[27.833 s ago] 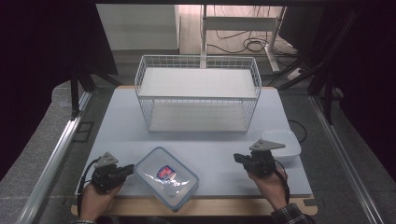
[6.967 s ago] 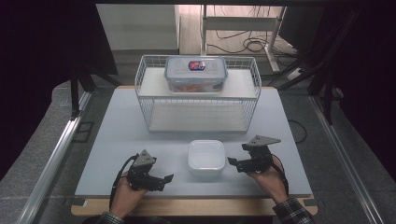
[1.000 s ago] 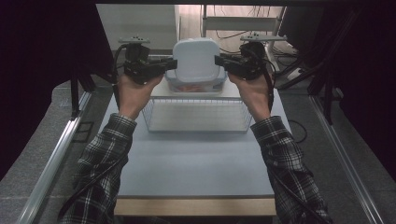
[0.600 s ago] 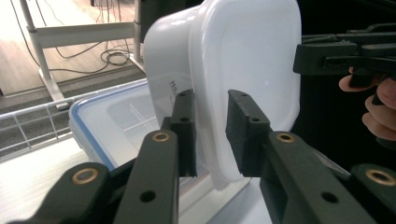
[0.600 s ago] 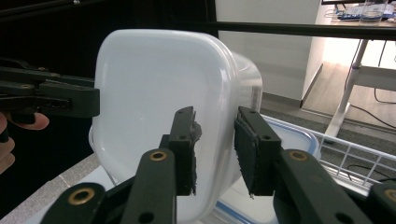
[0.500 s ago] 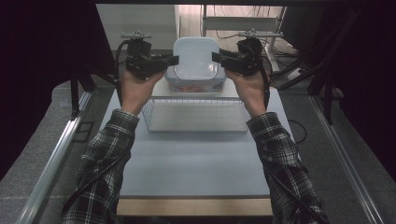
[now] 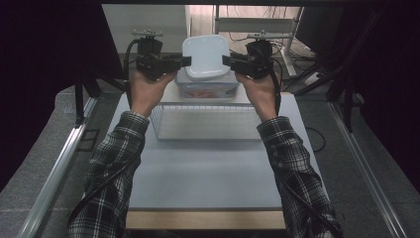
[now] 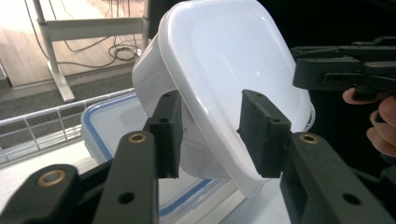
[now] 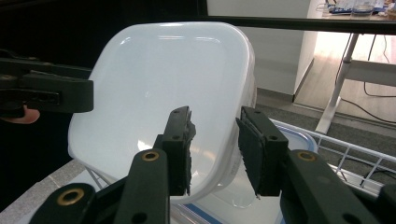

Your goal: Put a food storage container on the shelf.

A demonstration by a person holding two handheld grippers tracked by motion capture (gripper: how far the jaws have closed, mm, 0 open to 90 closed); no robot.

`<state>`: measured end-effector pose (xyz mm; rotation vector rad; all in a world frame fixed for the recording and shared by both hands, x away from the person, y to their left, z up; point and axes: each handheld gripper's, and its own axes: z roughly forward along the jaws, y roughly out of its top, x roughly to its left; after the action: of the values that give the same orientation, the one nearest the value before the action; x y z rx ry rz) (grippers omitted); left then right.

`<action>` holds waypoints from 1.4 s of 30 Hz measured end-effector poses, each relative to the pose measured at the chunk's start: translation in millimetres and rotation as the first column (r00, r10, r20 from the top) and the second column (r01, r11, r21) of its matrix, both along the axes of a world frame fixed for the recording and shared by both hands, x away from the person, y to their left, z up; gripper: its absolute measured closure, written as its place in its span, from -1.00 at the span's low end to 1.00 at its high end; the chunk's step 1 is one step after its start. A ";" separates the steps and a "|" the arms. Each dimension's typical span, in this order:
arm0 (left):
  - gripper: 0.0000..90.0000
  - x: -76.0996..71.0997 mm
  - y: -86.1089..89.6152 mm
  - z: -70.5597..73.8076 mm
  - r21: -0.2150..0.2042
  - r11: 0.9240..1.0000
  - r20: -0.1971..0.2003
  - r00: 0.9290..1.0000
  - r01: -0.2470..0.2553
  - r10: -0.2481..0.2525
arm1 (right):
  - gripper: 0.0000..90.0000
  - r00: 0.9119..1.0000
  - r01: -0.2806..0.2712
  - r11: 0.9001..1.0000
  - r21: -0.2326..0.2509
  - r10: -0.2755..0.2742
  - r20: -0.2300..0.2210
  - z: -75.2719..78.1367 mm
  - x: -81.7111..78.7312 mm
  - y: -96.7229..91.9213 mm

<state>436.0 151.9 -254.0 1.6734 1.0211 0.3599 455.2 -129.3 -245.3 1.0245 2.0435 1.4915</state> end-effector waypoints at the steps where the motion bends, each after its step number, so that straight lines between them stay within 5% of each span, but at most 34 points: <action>1: 0.30 1.5 -0.2 0.5 0.002 1.000 -0.002 1.000 -0.002 0.002 | 0.42 1.000 0.003 1.000 -0.005 -0.003 0.001 0.1 0.0 0.5; 6: 0.26 6.7 -4.8 3.0 0.062 0.997 0.014 0.999 -0.045 0.044 | 0.41 1.000 0.009 1.000 -0.014 -0.009 0.001 0.2 0.7 2.6; 16: 0.25 7.7 -8.5 4.2 0.077 0.995 0.045 0.997 -0.070 0.067 | 0.35 1.000 0.023 1.000 -0.005 -0.023 0.000 0.7 4.4 1.4; 26: -0.01 -12.1 0.6 9.2 0.084 0.997 0.060 0.998 0.001 -0.006 | -0.17 0.999 -0.054 0.998 0.019 0.054 -0.002 3.4 -7.5 -8.7; 42: -0.64 -43.6 -1.0 -23.5 0.111 0.989 0.070 0.992 0.097 -0.106 | -0.67 0.989 -0.148 0.989 -0.022 0.148 0.013 -29.1 -35.9 -23.2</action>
<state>392.4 150.9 -277.5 1.7876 0.8700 0.4141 419.2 -152.5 -274.4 0.8677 2.1617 1.5416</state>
